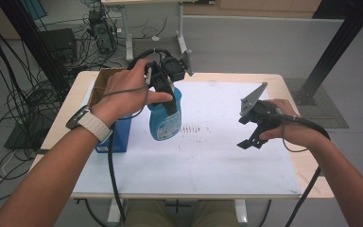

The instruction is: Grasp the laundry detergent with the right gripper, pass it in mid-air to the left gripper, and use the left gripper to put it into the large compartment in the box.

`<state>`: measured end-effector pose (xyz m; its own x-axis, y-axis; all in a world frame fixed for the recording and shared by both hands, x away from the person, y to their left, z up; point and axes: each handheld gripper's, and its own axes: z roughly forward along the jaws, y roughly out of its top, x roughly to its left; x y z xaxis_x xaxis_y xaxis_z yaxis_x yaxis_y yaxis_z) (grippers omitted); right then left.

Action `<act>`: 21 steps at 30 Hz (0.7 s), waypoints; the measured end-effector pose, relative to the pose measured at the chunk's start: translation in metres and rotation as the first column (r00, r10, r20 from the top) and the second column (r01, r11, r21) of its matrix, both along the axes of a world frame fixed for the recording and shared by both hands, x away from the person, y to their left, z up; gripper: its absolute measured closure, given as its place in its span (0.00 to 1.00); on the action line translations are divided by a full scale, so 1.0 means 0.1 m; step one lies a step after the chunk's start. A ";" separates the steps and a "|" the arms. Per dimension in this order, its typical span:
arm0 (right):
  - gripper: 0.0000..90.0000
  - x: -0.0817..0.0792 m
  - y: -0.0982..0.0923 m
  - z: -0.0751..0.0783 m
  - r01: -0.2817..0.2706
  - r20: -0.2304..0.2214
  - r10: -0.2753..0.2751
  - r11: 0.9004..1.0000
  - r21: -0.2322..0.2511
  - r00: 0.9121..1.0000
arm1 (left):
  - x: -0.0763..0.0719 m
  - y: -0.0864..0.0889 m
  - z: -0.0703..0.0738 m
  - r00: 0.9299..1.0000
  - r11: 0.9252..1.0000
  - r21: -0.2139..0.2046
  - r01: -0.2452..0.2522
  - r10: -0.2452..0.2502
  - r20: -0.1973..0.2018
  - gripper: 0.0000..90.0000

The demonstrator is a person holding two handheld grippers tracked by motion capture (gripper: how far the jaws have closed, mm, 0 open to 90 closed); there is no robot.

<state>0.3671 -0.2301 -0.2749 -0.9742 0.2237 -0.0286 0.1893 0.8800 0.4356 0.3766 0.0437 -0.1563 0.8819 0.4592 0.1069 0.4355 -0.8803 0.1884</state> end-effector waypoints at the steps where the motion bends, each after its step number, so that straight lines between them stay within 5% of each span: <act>1: 0.13 0.01 0.00 0.01 -0.003 0.000 0.003 1.000 -0.002 1.000 | 0.00 0.00 0.02 1.000 1.000 0.000 -0.007 0.007 0.001 0.42; 10: 0.13 0.04 -0.01 0.07 -0.019 0.005 0.019 0.999 -0.026 1.000 | 0.02 0.04 0.12 0.996 0.996 0.004 -0.084 0.084 0.004 0.42; 21: 0.14 0.09 -0.04 0.05 -0.027 0.009 0.028 0.998 -0.056 1.000 | 0.12 0.14 0.29 0.967 0.967 0.012 -0.254 0.254 0.015 0.42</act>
